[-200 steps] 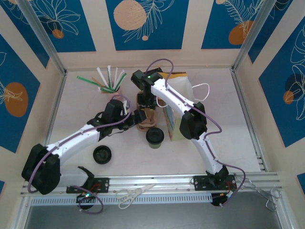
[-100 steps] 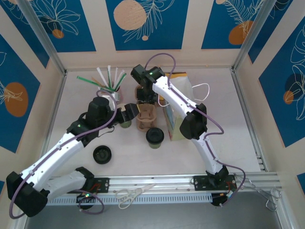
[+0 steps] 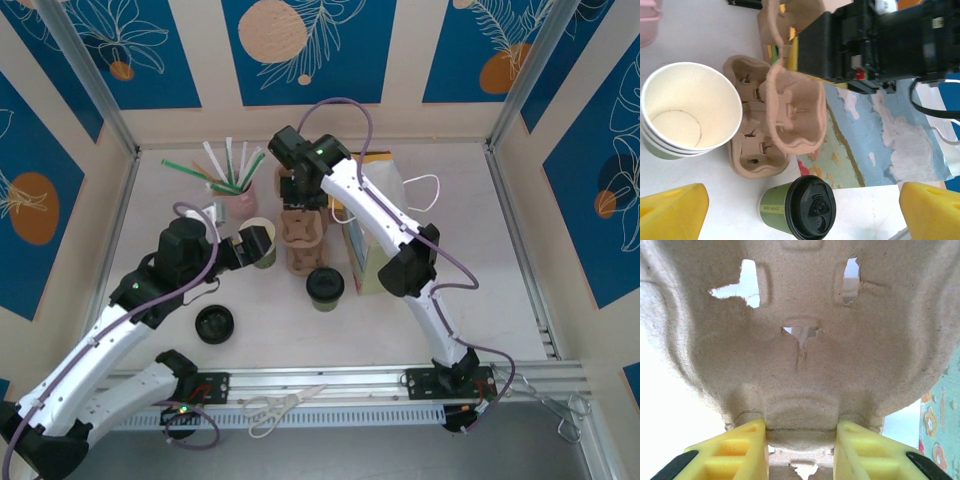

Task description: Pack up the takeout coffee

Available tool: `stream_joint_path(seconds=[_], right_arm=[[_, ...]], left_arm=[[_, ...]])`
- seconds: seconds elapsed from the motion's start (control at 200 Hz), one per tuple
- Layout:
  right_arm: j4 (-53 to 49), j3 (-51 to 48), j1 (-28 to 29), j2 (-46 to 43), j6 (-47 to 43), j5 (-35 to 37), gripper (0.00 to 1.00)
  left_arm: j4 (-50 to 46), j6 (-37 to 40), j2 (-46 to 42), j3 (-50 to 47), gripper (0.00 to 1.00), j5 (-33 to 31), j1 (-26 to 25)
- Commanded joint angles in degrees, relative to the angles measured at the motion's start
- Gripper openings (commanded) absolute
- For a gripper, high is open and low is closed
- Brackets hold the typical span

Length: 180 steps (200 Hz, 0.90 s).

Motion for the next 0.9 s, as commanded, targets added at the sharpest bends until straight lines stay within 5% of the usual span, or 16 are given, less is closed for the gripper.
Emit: stream_joint_path(seconds=[0.0,0.325,0.895], right_arm=[[-0.7,2.3,0.9,-4.3,-0.9,2.4,0.31],[5.2,3.9,2.3,-10.4,-6.2,2.6,0.3],[17.9,0.1,1.2,-24.0,-17.6,14.9,0.31]], left_arm=[[-2.6,1.0,-1.6,1.3,0.98,-2.6,0.1],[-4.6,2.0,-3.2,2.1,0.98,-3.0,0.1],[-4.4,3.3,-2.5,3.6,0.98,-1.9,0.1]])
